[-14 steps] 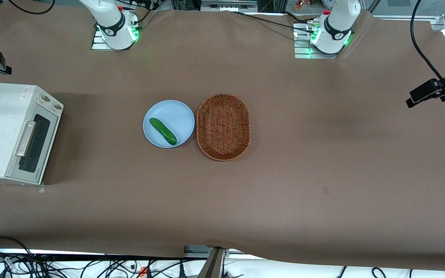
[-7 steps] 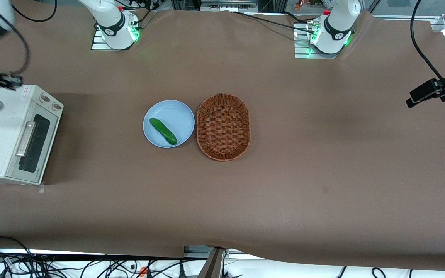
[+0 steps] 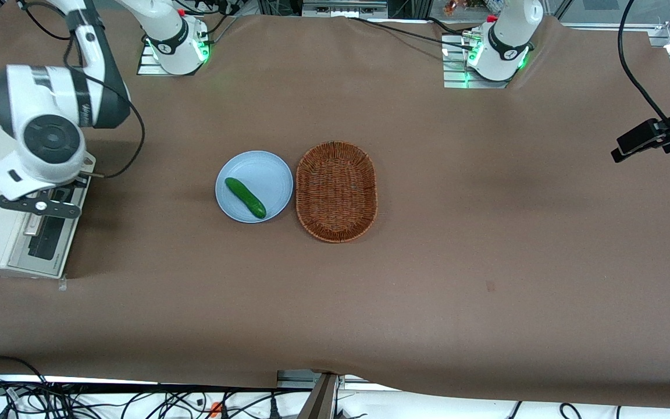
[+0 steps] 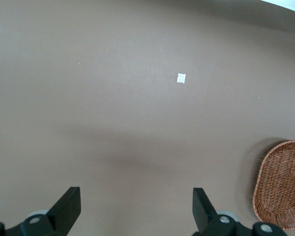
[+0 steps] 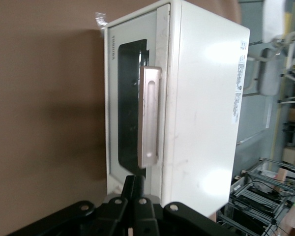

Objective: Open oven door with right arm only
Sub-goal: 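Move the right gripper down to the toaster oven's door handle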

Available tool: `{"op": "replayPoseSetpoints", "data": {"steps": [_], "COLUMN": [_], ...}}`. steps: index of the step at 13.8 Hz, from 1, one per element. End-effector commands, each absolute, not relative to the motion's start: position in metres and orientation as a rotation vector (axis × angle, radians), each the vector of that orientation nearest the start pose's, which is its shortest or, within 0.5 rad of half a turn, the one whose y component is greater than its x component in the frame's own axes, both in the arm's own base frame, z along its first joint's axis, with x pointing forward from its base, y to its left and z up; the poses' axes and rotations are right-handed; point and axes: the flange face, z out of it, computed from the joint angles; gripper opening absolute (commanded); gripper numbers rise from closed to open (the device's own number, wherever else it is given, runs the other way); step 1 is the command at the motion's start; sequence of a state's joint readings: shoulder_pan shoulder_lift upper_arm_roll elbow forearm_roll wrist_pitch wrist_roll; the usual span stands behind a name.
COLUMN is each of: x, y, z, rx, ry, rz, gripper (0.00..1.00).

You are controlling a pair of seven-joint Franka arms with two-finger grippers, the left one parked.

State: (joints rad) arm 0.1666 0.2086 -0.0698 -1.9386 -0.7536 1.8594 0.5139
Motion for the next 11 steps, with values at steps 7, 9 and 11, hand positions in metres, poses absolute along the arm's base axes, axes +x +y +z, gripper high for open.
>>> {"op": "replayPoseSetpoints", "data": {"steps": [7,9,11], "x": [0.588,0.59,0.591], "y": [-0.043,-0.047,-0.052], "z": [0.313,0.313,0.311], "rx": [2.246,2.222,2.217], "ry": [-0.119,-0.092,-0.083], "rz": [0.073,0.083,0.091], "gripper": [0.0,0.0,0.0]}}
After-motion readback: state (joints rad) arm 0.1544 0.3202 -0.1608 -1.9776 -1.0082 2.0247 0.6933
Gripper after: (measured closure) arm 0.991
